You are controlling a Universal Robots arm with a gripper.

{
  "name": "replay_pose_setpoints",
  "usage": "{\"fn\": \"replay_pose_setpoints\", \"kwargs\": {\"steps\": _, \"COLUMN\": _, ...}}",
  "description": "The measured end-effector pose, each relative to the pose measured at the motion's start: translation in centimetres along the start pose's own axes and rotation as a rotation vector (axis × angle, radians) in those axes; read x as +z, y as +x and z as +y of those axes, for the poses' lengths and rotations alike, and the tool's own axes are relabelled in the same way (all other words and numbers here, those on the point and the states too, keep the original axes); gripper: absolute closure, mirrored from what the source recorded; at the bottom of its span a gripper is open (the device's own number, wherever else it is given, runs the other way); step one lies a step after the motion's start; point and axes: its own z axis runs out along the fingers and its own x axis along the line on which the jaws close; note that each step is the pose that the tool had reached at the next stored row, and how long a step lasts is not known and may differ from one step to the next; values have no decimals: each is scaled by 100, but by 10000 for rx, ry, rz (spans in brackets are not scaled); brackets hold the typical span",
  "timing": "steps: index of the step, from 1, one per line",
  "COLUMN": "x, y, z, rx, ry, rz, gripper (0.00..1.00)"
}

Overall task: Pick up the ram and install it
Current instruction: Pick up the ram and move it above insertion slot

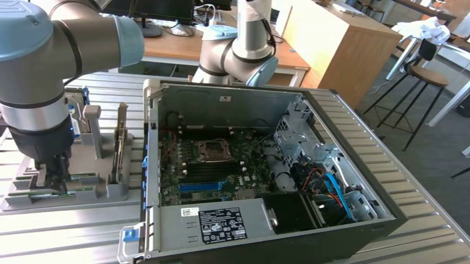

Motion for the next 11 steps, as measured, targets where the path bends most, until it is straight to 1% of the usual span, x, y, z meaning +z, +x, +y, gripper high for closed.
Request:
{"fn": "replay_pose_setpoints", "kwargs": {"steps": 4, "x": -1, "y": 0, "z": -38, "rx": 0, "ry": 0, "rz": -4, "gripper": 64}}
{"fn": "replay_pose_setpoints", "kwargs": {"steps": 11, "x": -1, "y": 1, "z": -42, "rx": 0, "ry": -1, "rz": -6, "gripper": 64}}
